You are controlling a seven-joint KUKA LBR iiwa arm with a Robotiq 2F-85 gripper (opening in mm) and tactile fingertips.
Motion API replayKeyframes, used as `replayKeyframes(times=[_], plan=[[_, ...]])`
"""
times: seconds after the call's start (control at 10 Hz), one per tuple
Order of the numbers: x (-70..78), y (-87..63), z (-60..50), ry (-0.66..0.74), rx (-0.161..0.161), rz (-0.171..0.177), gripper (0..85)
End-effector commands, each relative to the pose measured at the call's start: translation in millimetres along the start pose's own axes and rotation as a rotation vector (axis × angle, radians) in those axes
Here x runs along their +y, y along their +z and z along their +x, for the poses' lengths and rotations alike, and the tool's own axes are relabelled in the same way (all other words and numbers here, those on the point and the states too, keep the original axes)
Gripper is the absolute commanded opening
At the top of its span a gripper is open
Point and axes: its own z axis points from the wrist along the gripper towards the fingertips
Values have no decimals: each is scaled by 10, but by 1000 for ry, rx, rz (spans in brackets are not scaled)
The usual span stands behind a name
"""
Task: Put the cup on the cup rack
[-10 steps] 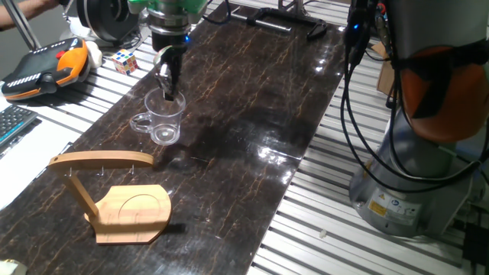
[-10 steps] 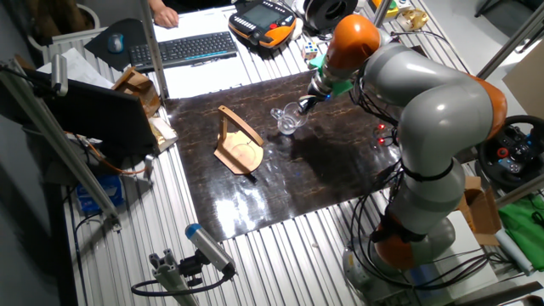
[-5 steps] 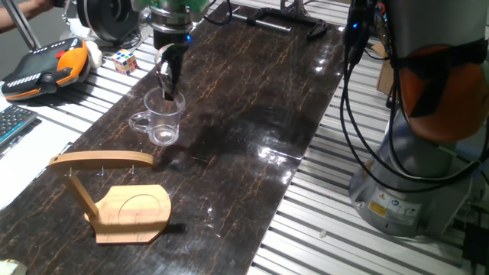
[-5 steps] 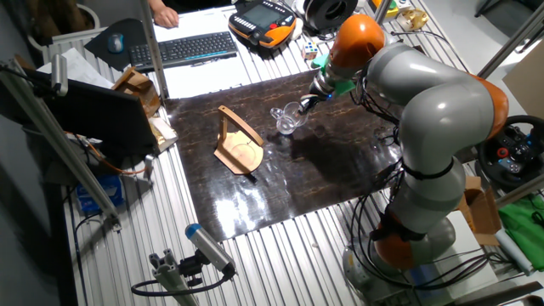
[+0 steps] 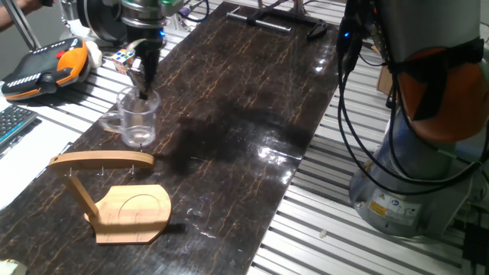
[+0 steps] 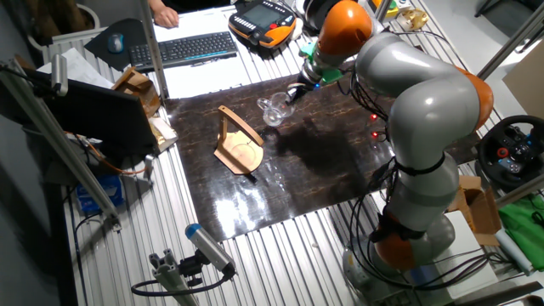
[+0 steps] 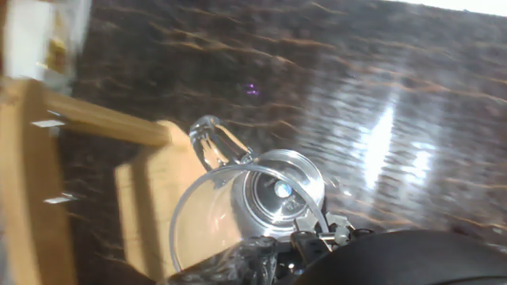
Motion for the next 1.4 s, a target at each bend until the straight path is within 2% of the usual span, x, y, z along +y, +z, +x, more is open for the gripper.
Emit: replayKeyframes(times=[0.0,0.1,0.3,0.4,0.5,0.7,0.9,1.1,1.2,1.3], plan=[[173,32,-13,-21,-18,2,10],[302,56,-5,-51,-54,7,10],[417,73,-72,-79,-109,-34,10],[461,80,-100,-96,-127,-34,10],[473,75,-109,-99,-132,-40,10],[461,64,-90,-119,-124,-32,10],[454,-5,-17,-124,-111,-39,10],[478,-86,31,-125,-84,-51,10],[499,-116,52,-124,-77,-69,10],[539,-119,70,-126,-68,-51,10]])
